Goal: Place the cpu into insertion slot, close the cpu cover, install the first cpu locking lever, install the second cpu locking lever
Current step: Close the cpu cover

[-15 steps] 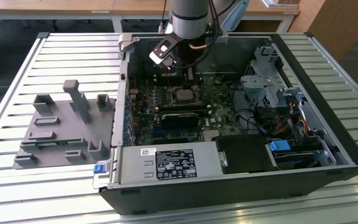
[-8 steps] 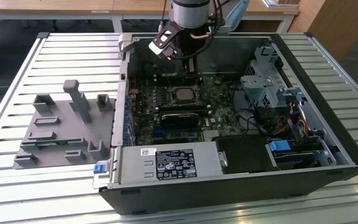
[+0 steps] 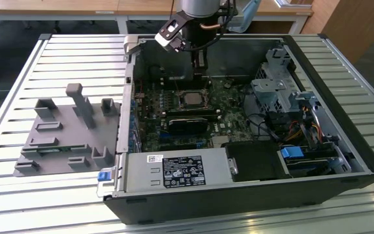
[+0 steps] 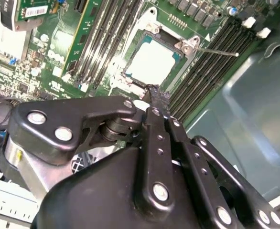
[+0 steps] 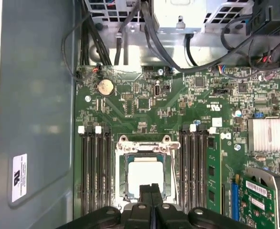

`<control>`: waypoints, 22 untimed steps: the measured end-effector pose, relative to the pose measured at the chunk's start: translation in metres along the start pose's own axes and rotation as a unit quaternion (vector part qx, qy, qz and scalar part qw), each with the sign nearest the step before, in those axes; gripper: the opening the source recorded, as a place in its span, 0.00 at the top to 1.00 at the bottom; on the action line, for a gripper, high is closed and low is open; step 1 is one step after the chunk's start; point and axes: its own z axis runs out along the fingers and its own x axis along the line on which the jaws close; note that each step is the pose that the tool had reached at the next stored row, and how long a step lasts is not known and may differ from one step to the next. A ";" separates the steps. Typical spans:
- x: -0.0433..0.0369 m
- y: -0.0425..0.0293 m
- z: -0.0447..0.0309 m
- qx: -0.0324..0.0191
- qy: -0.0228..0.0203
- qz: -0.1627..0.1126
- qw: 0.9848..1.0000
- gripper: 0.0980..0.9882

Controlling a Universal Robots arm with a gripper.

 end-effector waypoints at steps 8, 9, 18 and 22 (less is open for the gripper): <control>0.0002 0.0055 0.0003 0.000 0.000 0.000 1.000 0.99; 0.0002 0.0075 0.0004 0.000 0.000 0.000 1.000 0.99; 0.0007 0.0271 0.0016 0.000 0.000 0.000 1.000 0.99; 0.0009 0.0355 0.0022 0.001 0.000 0.000 1.000 0.99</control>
